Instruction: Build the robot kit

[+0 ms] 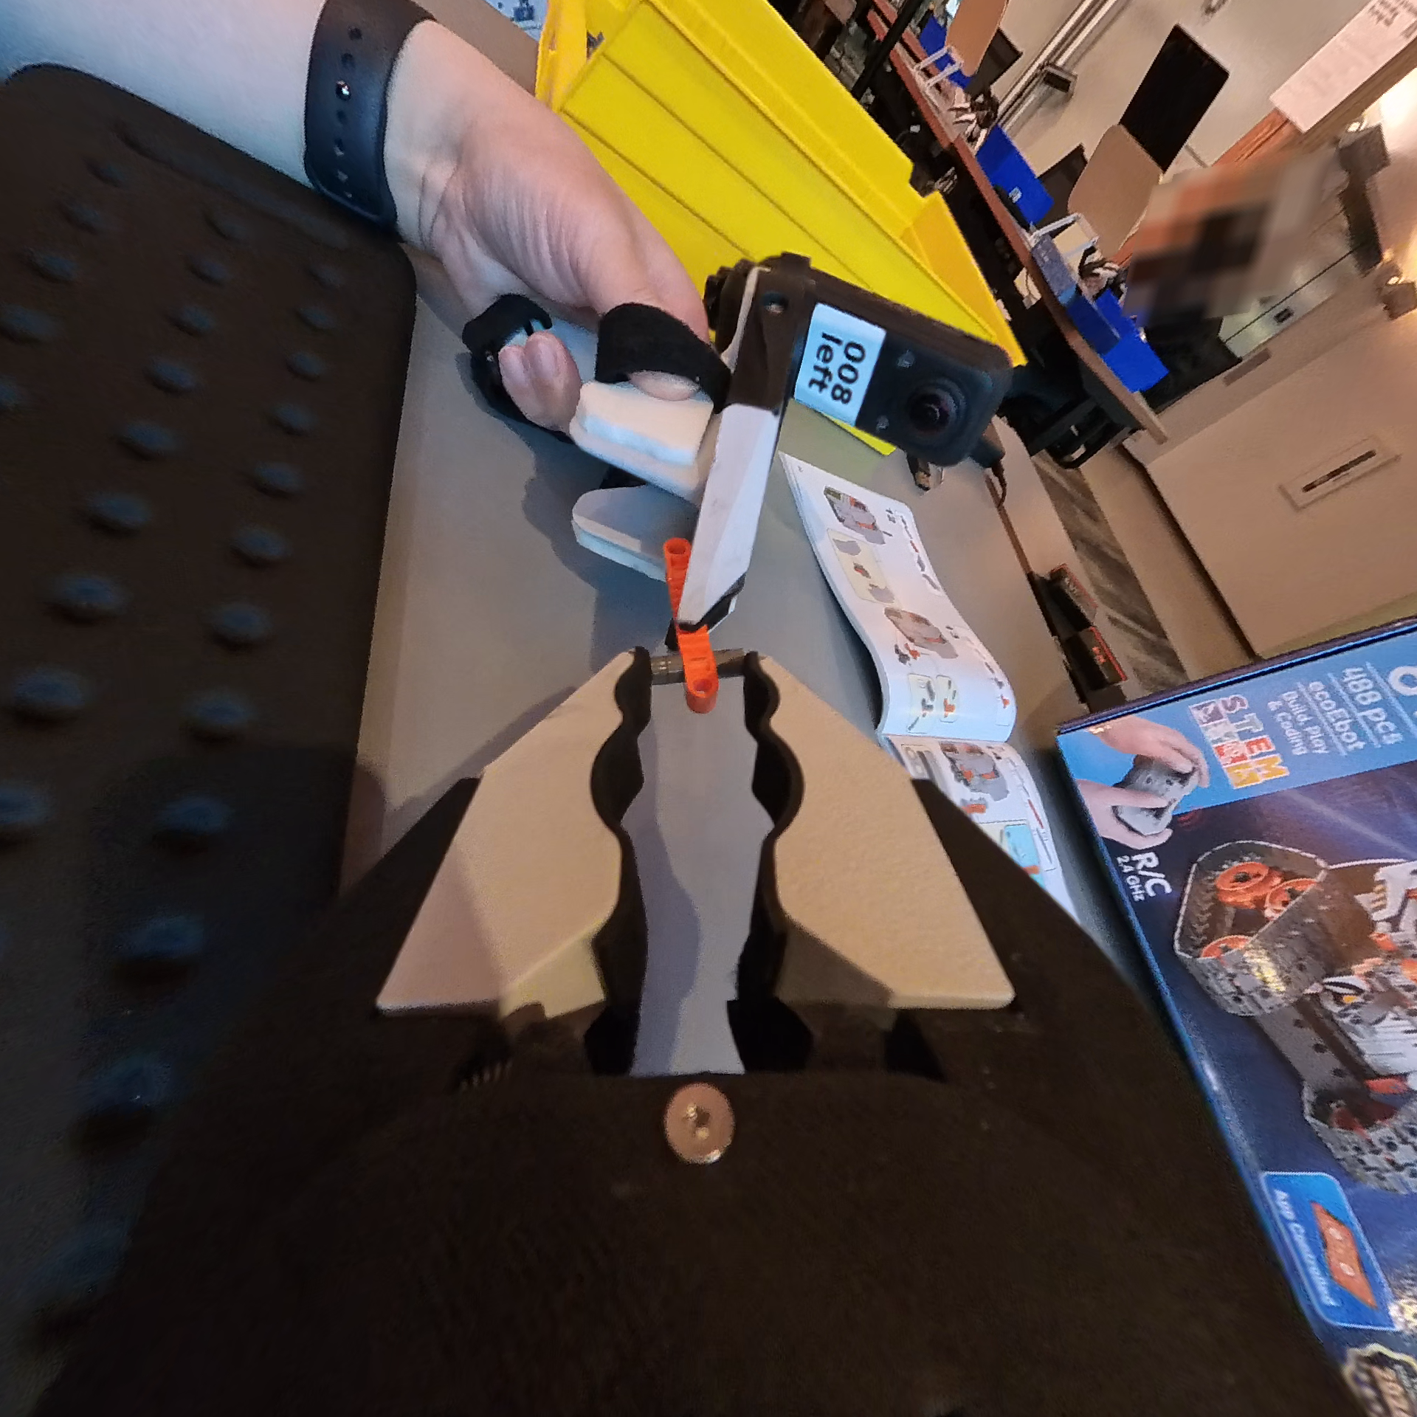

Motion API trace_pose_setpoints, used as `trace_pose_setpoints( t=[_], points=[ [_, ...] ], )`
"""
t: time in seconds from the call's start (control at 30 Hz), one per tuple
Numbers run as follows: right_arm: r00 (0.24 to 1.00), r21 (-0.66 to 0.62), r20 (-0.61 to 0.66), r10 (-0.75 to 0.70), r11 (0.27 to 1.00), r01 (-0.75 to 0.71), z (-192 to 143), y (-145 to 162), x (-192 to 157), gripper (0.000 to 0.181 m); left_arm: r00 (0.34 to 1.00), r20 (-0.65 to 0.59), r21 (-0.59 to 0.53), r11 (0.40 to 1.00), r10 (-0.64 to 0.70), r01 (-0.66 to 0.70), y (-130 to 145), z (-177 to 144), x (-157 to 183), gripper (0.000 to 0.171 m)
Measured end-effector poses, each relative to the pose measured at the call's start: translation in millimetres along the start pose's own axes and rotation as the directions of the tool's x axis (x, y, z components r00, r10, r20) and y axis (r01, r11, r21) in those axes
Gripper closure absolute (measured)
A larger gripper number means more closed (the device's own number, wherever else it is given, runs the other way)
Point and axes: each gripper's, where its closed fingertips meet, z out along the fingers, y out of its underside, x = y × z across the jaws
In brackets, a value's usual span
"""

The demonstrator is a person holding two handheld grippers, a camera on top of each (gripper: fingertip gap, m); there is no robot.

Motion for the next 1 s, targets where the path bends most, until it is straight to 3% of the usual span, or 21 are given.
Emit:
trace_pose_setpoints(
  t=[0.17, 1.0],
  points=[
    [0.997, -0.029, -0.022, -0.078, 0.997, 0.077, 1, 2, -1, 0.159, 1.0, 0.023, -0.018, 1.0, -0.006, 0.007, 3, 3, -4, 0.168],
    [0.993, -0.138, -0.043, 0.112, 0.984, -0.117, 10, 14, 4, 0.159, 0.996, 0.079, 0.036, 0.999, -0.037, 0.034, -1, -1, -13, 0.168]
  ],
)
